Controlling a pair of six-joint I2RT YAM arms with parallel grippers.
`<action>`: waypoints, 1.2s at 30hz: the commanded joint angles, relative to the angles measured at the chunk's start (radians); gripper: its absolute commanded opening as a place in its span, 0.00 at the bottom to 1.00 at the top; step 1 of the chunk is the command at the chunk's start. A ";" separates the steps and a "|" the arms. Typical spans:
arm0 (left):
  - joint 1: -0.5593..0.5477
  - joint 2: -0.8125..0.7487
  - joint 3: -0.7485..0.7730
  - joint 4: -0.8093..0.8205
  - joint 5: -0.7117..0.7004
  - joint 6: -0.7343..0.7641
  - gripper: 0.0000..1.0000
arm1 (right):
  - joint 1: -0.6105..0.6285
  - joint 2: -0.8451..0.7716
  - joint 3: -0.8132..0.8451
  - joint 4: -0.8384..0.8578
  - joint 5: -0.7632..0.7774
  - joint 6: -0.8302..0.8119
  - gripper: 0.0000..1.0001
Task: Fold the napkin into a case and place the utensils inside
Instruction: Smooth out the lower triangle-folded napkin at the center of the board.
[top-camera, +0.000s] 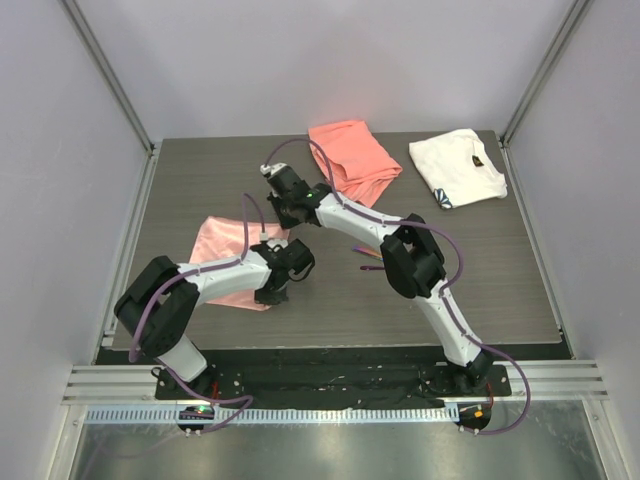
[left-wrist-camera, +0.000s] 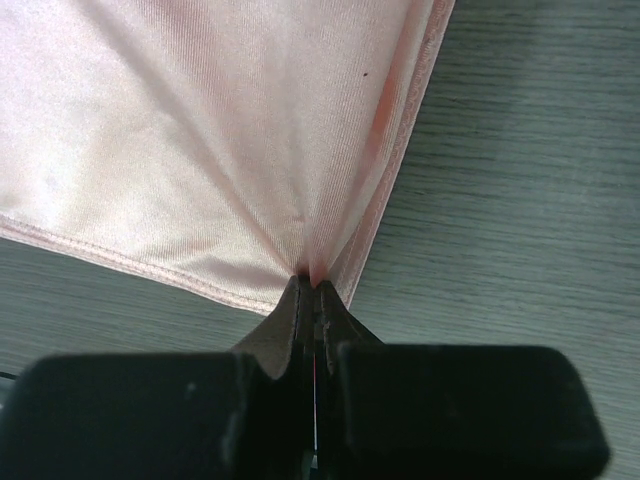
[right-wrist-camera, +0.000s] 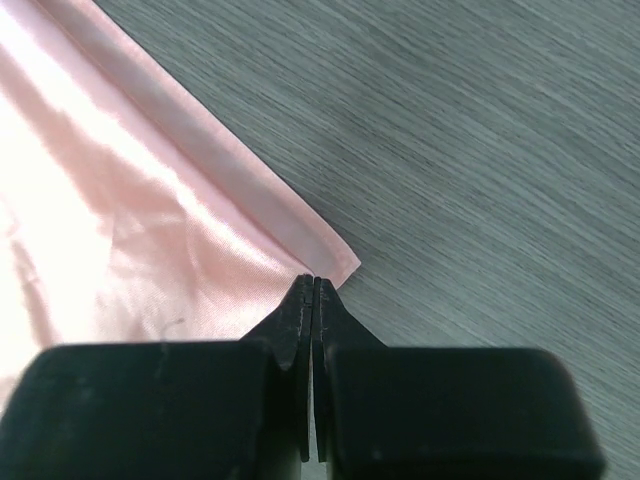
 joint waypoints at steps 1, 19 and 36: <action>-0.008 -0.014 0.018 -0.028 -0.041 -0.013 0.00 | -0.040 -0.061 0.038 0.003 -0.020 0.021 0.01; -0.045 0.085 0.029 -0.001 -0.056 0.009 0.00 | -0.086 0.043 -0.051 0.066 -0.028 0.024 0.01; -0.036 -0.121 0.087 0.125 0.299 0.107 0.47 | -0.119 0.030 -0.063 0.083 -0.029 -0.099 0.01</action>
